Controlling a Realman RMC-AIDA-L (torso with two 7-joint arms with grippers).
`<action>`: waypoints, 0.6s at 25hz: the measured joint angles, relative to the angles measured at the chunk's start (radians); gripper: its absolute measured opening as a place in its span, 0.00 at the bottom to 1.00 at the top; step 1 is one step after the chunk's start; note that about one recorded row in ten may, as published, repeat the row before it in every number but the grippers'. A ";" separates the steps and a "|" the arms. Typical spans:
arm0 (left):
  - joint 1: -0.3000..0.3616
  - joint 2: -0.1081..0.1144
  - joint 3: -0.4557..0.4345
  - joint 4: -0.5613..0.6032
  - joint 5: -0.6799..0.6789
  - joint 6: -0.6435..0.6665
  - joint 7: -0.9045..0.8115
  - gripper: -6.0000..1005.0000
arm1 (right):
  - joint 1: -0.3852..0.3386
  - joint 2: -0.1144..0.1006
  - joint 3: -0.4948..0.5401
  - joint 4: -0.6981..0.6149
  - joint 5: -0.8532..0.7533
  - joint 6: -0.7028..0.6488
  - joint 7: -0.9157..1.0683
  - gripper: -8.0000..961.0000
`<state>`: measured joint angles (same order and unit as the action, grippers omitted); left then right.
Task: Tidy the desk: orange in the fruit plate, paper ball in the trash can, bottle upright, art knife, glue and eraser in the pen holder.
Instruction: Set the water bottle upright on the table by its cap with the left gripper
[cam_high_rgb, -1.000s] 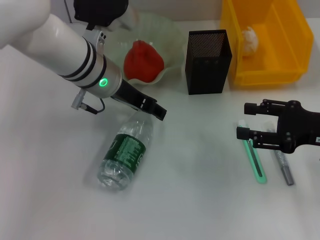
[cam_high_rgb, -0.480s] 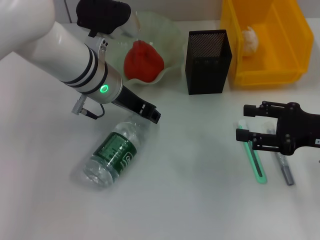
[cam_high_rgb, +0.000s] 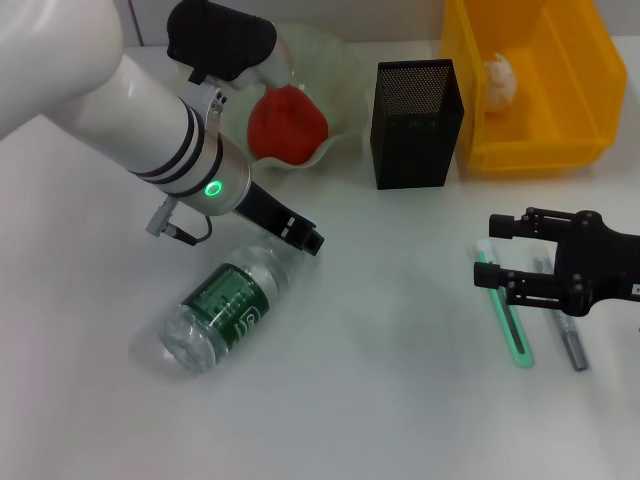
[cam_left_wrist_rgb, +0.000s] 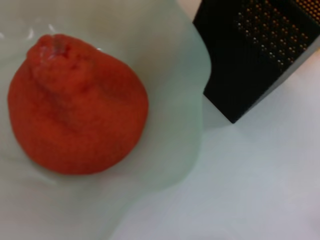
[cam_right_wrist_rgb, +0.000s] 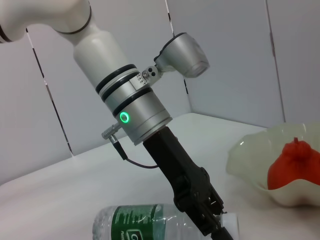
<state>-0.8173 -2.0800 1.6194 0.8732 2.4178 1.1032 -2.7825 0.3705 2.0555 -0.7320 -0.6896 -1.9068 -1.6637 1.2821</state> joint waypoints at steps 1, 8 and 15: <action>0.014 0.000 0.013 0.023 -0.001 -0.002 0.006 0.44 | -0.001 0.000 0.001 0.003 0.000 0.000 -0.001 0.74; 0.068 0.000 0.035 0.112 -0.009 -0.004 0.026 0.44 | -0.007 0.000 0.002 0.006 0.000 -0.002 -0.001 0.74; 0.126 0.002 0.041 0.212 -0.068 0.001 0.075 0.45 | -0.008 0.000 0.002 0.006 0.004 -0.001 -0.001 0.74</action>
<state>-0.6917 -2.0777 1.6601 1.0850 2.3498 1.1039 -2.7073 0.3622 2.0556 -0.7301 -0.6837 -1.9030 -1.6642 1.2808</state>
